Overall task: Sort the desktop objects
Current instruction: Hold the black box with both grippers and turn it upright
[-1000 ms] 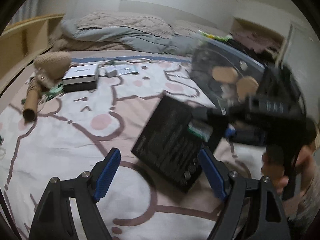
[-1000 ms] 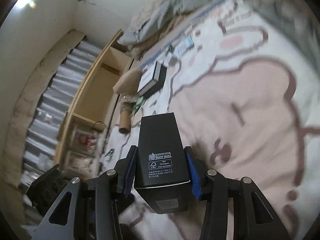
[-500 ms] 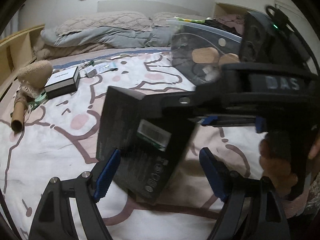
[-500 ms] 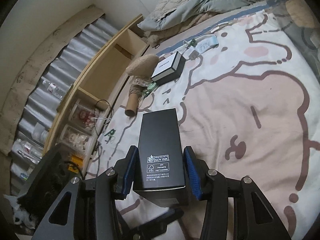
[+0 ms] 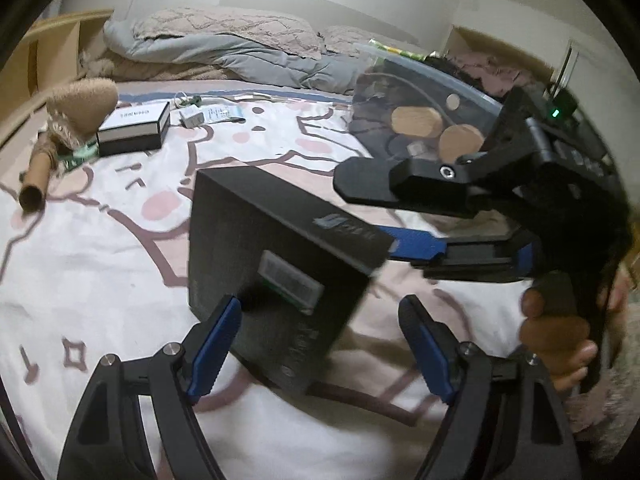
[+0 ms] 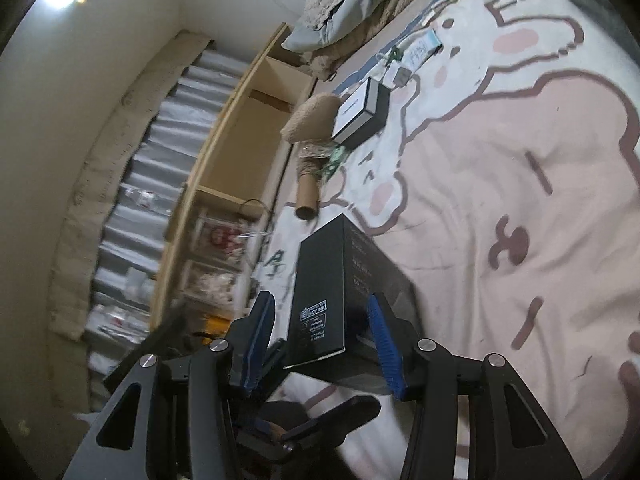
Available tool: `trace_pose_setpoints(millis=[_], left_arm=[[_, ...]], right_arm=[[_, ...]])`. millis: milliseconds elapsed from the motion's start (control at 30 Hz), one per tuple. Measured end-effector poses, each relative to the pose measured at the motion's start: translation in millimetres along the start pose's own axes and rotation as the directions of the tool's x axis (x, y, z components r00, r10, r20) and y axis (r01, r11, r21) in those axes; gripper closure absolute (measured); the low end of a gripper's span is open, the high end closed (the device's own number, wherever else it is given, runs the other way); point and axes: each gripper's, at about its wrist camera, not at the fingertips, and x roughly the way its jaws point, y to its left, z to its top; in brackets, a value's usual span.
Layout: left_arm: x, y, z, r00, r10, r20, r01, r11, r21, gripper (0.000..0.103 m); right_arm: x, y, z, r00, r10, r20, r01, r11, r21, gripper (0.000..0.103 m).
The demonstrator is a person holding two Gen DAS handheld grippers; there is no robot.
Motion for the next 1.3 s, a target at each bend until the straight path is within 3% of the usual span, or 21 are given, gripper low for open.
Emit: trace_pose_setpoints(millis=[167,200,233,300,467,567,600,667,833,933,1000,1067,1133,1267,1300], left_arm=[[-14.3,4.0,-3.3,0.997,-0.075,0.017,0.077,0.992,-0.095,0.022],[-18.0,5.5,-3.1,0.997,-0.075,0.025,0.078,0.990,-0.114,0.022],[-21.5,6.5,-3.2,0.997,-0.066,0.033,0.070,0.989,-0.127,0.022],[-27.3,7.6,-3.5,0.998,-0.038,0.043,0.043,0.989,-0.140,0.022],[-32.0,11.0,-6.0,1.000,0.026,0.017,-0.023,0.987,-0.159,0.022],[-35.2,20.8,-8.7,1.000,-0.001,0.005,0.002,0.977,-0.213,0.022],[-37.4,23.5,-9.6,1.000,-0.013,0.006,0.014,0.973,-0.230,0.022],[-40.8,27.6,-11.1,1.000,-0.024,0.008,0.025,0.967,-0.255,0.022],[-46.4,38.2,-13.7,1.000,-0.008,-0.014,0.003,0.944,-0.329,0.022],[-48.4,48.4,-19.0,0.999,-0.006,-0.036,-0.009,0.926,-0.377,0.025],[-51.1,53.1,-23.4,0.999,0.000,-0.033,-0.013,0.920,-0.393,0.037],[-52.8,57.7,-27.1,0.999,0.001,-0.033,-0.014,0.911,-0.412,0.041],[-53.1,61.5,-29.7,0.999,0.000,-0.035,-0.015,0.904,-0.427,0.047],[-51.9,69.2,-34.9,0.999,-0.009,-0.047,-0.014,0.886,-0.464,0.047],[-51.6,71.6,-36.1,0.999,-0.017,-0.047,-0.008,0.879,-0.477,0.047]], right_arm=[[-1.0,4.3,-3.2,0.998,0.061,-0.018,-0.062,0.998,-0.010,0.054],[0.3,6.6,-4.4,0.998,0.057,-0.026,-0.058,0.998,-0.024,0.060],[2.3,8.7,-5.6,0.999,0.041,-0.035,-0.042,0.998,-0.041,0.069],[8.6,10.0,-8.6,0.998,0.012,-0.057,-0.015,0.998,-0.061,0.075],[26.0,10.2,-16.0,0.992,0.014,-0.122,-0.021,0.998,-0.058,0.078],[28.0,-2.4,-16.8,0.985,0.108,-0.132,-0.102,0.994,0.049,0.082],[28.7,-10.3,-17.6,0.979,0.160,-0.126,-0.146,0.983,0.111,0.088],[30.3,-24.2,-20.4,0.965,0.240,-0.102,-0.215,0.953,0.212,0.089],[43.5,-17.2,-26.5,0.969,0.193,-0.153,-0.163,0.968,0.190,0.092],[47.1,-9.7,-29.2,0.980,0.086,-0.181,-0.066,0.992,0.112,0.093],[41.4,-3.6,-28.7,0.988,-0.007,-0.154,0.012,0.999,0.035,0.093],[32.5,-1.1,-26.5,0.991,-0.070,-0.116,0.071,0.998,0.001,0.093],[25.7,-8.6,-22.9,0.993,-0.089,-0.083,0.092,0.995,0.031,0.092],[21.1,-37.2,-20.1,0.993,-0.093,-0.070,0.103,0.981,0.164,0.091],[20.1,-42.6,-20.0,0.994,-0.086,-0.072,0.099,0.977,0.187,0.085]])
